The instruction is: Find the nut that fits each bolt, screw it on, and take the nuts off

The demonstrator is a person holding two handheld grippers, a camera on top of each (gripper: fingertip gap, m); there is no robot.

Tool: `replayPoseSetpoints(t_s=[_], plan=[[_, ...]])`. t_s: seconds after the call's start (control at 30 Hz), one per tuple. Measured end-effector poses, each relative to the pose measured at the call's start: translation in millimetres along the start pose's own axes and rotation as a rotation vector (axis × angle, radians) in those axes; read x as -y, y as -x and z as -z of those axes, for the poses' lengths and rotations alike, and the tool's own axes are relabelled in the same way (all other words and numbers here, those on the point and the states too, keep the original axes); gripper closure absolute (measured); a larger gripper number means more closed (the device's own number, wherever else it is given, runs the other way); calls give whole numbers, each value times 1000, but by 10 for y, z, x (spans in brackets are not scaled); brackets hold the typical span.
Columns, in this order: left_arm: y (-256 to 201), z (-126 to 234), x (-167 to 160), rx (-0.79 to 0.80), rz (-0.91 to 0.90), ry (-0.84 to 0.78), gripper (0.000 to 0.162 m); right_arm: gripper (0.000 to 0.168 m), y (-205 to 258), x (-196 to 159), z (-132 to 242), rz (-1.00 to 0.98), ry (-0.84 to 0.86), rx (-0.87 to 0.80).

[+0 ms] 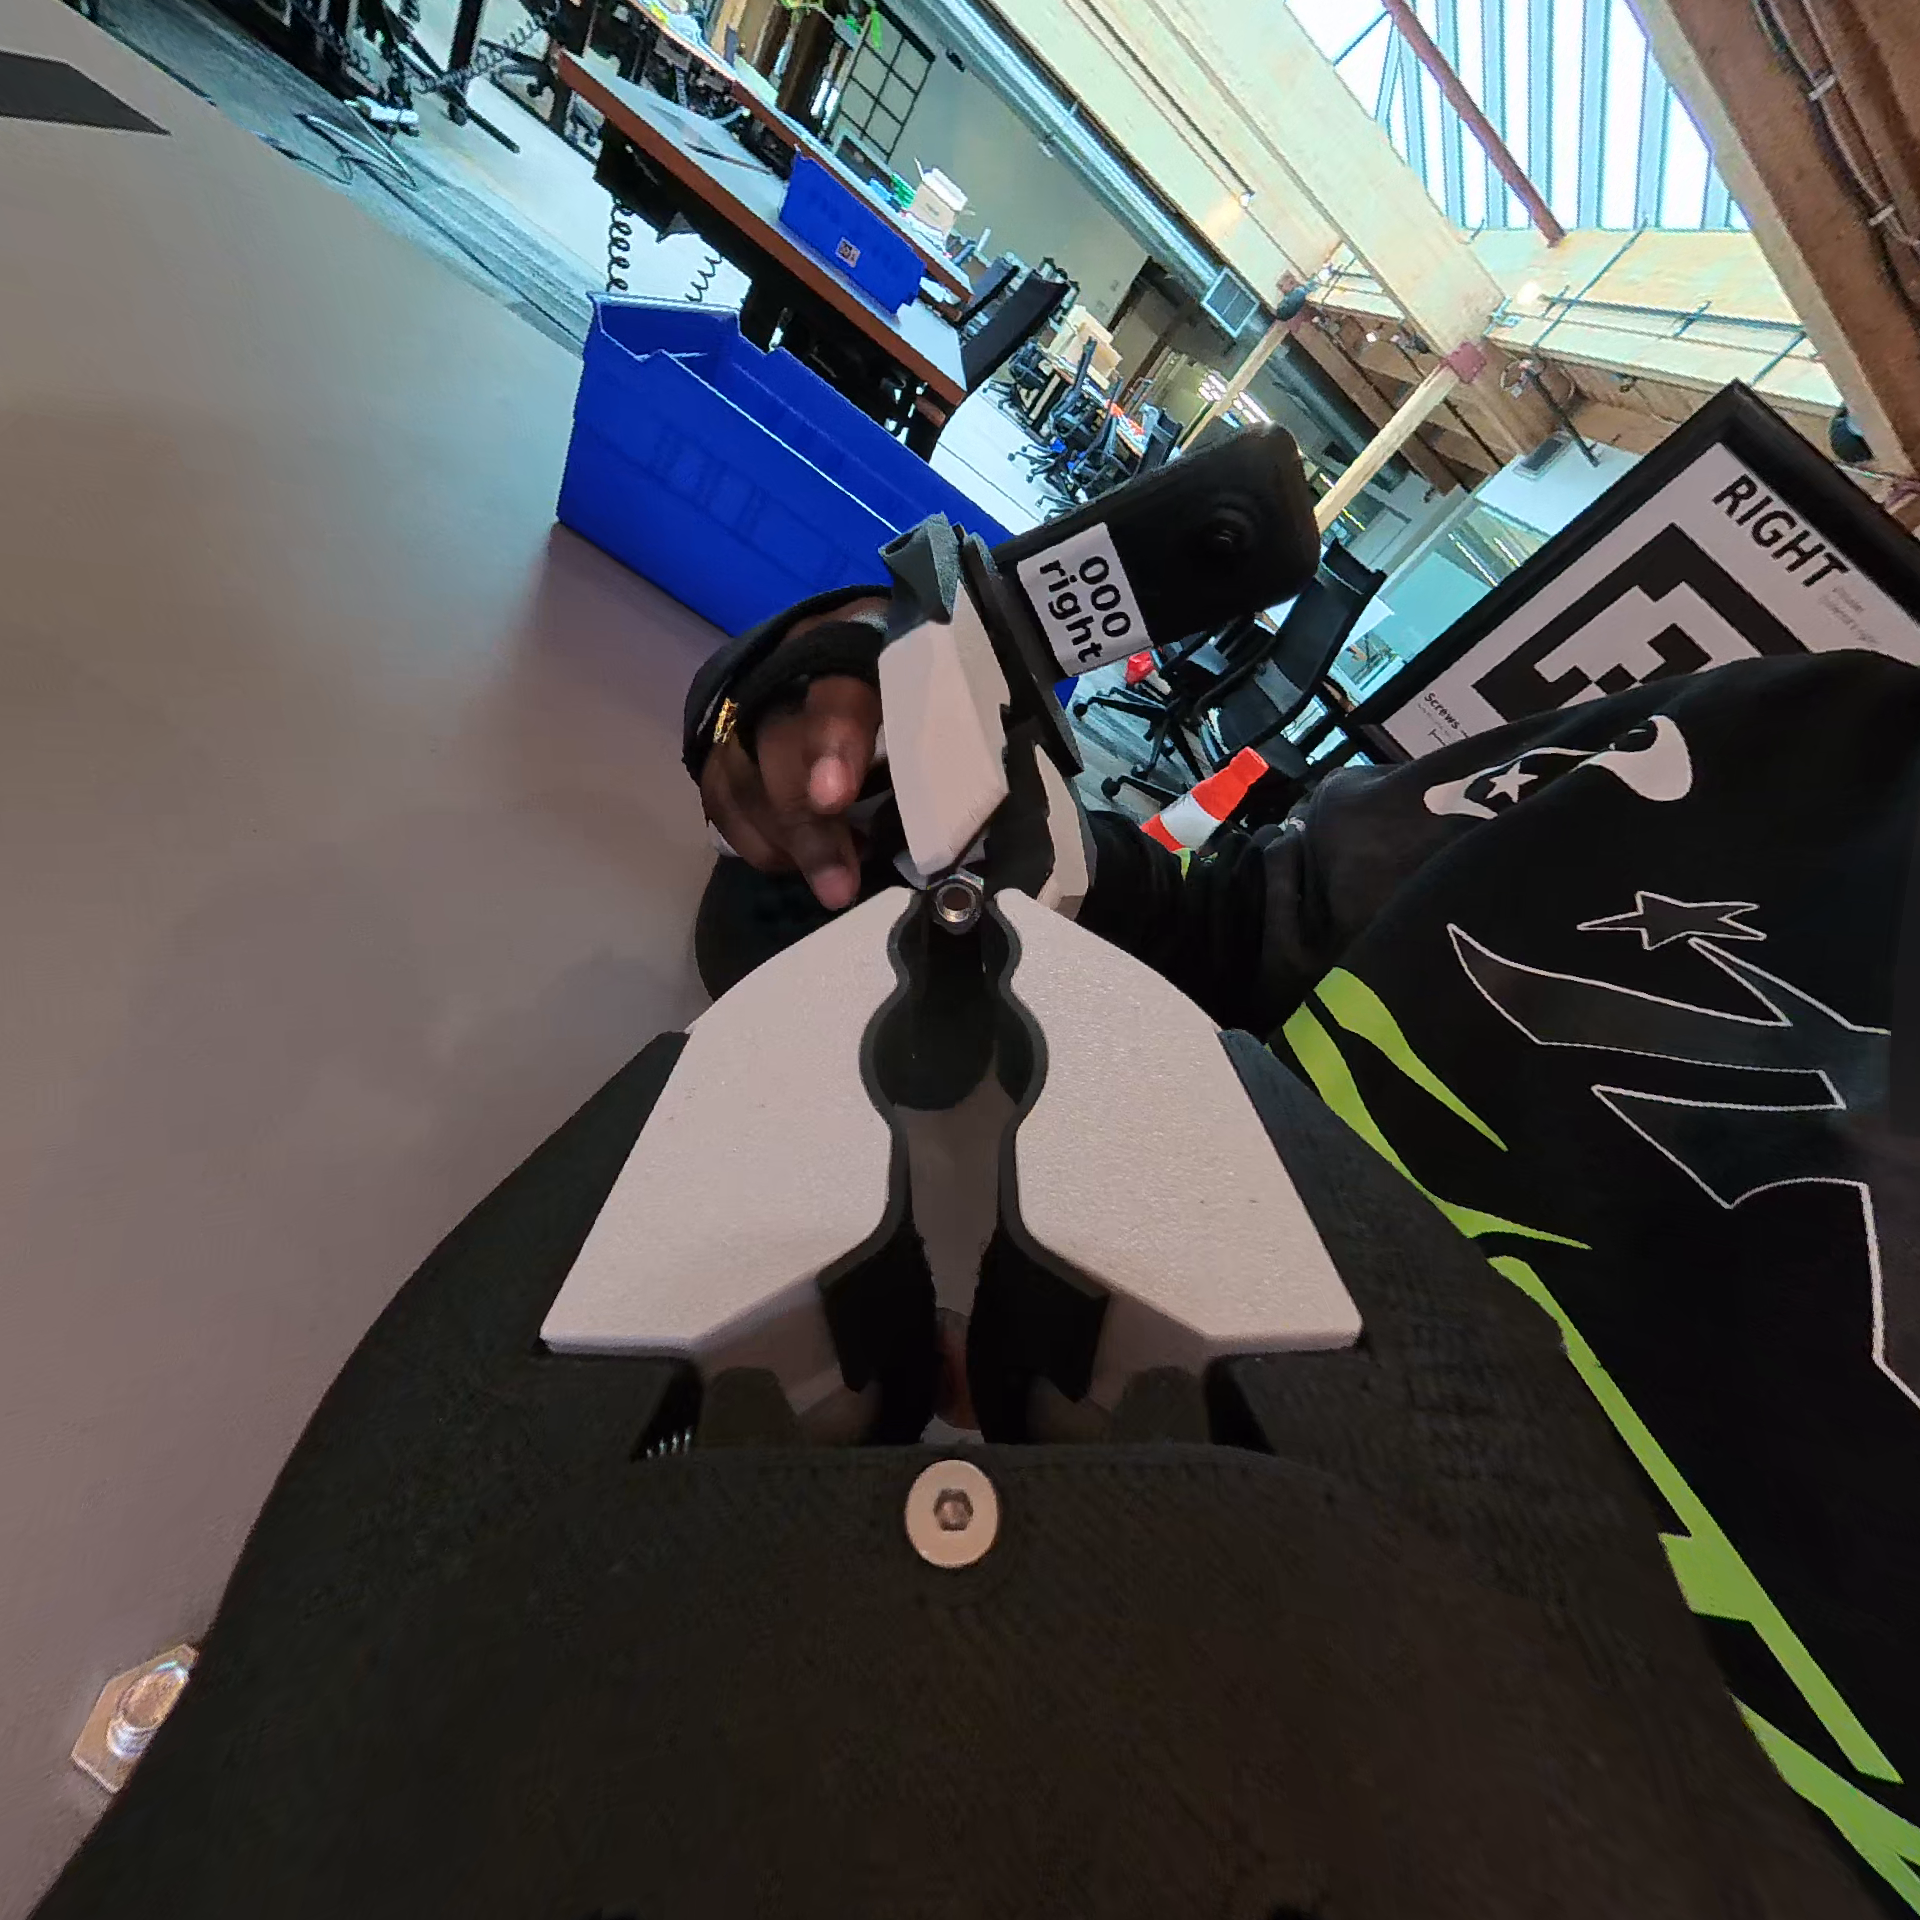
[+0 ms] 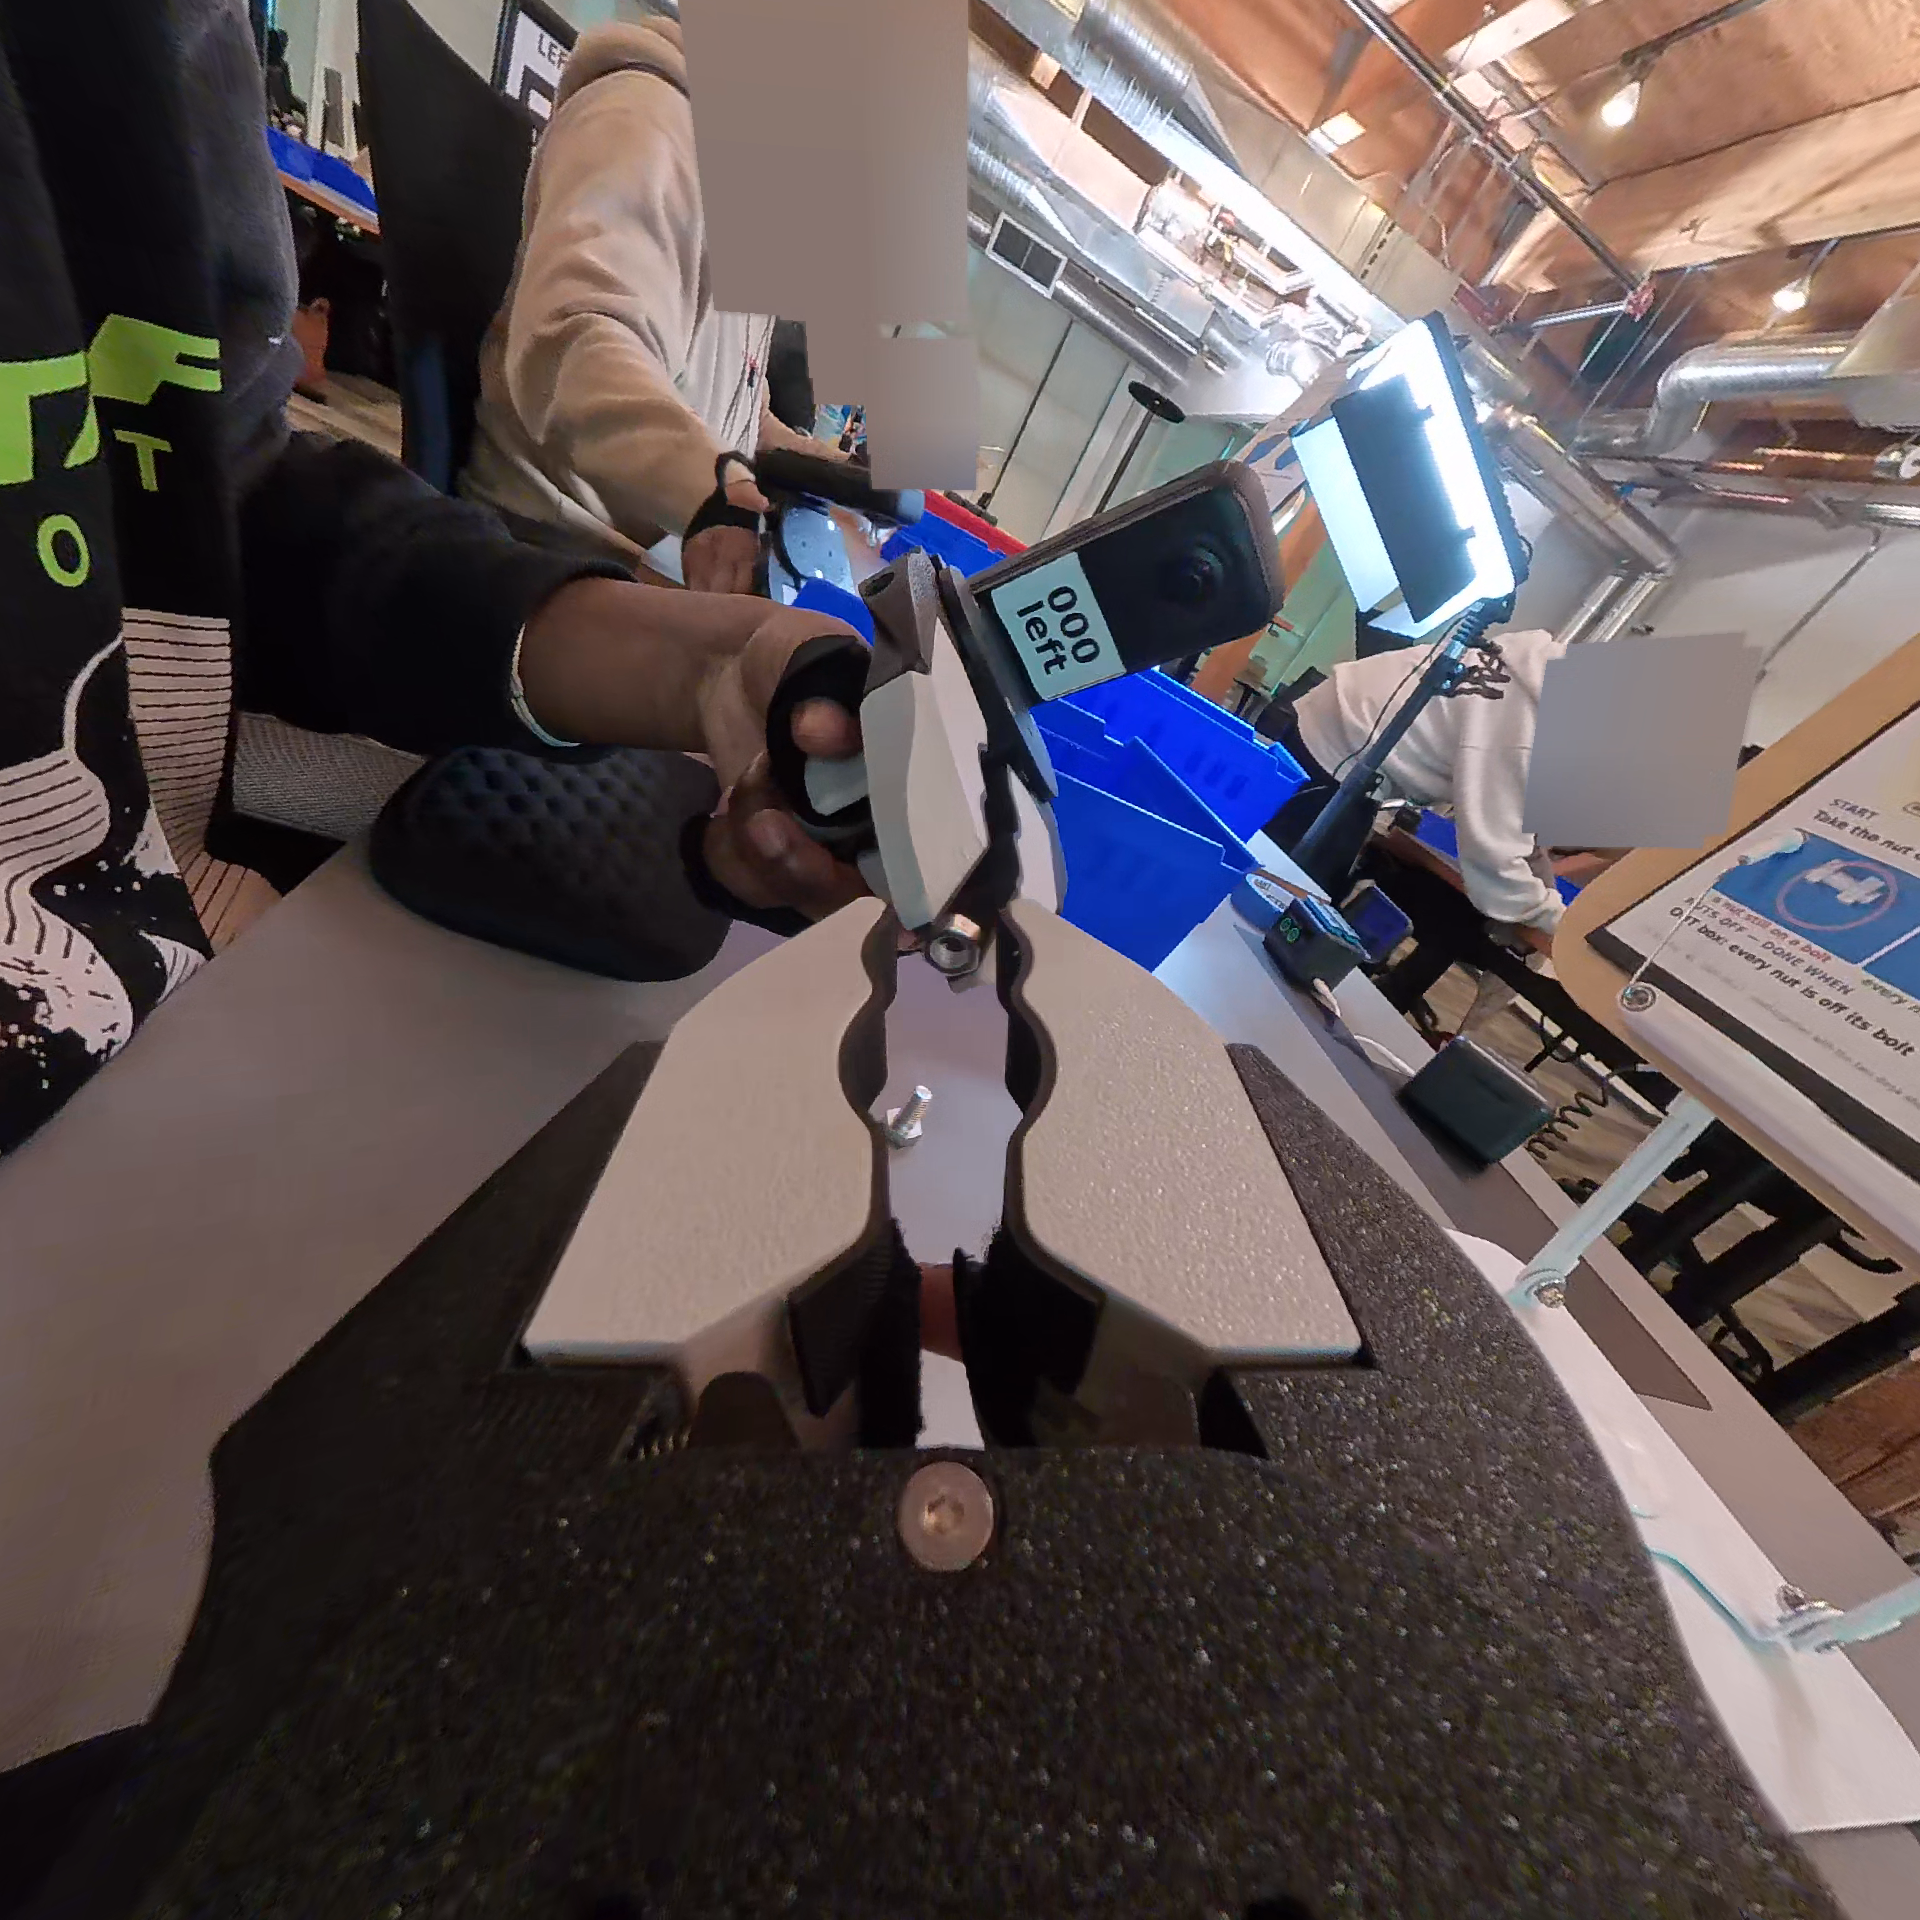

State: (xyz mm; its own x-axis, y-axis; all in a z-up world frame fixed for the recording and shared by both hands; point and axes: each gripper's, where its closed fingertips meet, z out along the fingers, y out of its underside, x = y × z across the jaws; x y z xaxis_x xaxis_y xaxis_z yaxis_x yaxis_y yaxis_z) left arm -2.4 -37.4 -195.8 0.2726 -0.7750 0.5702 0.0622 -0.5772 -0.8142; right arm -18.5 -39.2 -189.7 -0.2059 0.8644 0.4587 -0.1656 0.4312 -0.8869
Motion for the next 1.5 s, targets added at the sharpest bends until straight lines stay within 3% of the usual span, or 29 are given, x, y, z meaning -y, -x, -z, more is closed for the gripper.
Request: replayPoseSetpoints(t_s=[0.17,0.27,0.37,0.47,0.53,0.6,0.7,0.8,1.0,1.07,1.13,1.3,1.5], plan=[[22,31,-6,44,-34,23,152,151,-2,-11,-1,-23,-3,3],[84,270,47,203,-137,75,152,134,-115,22,60,-75,-35,-46],[174,862,166,510,-292,181,152,126,-192,-9,116,-217,-46,-40],[262,1714,211,864,-378,343,152,117,-244,-136,120,-319,15,-42],[375,2406,125,1117,-345,488,152,115,-232,-220,104,-330,62,-39],[470,2929,-48,1248,-249,590,152,114,-198,-274,81,-316,96,-28],[652,3304,-538,1214,-56,749,152,114,-171,-311,59,-297,118,-21],[825,3423,-995,1152,51,913,151,115,-195,-309,68,-296,110,-34],[1021,3432,-1292,1126,97,996,151,116,-240,-316,91,-306,103,-54],[1040,3374,-1247,1114,99,948,147,116,-235,-320,90,-299,107,-53],[994,3363,-1249,1101,118,957,132,116,-238,-321,92,-295,109,-55],[820,3463,-1128,1123,100,947,131,116,-249,-294,105,-292,96,-59],[747,4041,-1160,1268,213,962,125,117,-239,-279,105,-281,96,-54]])
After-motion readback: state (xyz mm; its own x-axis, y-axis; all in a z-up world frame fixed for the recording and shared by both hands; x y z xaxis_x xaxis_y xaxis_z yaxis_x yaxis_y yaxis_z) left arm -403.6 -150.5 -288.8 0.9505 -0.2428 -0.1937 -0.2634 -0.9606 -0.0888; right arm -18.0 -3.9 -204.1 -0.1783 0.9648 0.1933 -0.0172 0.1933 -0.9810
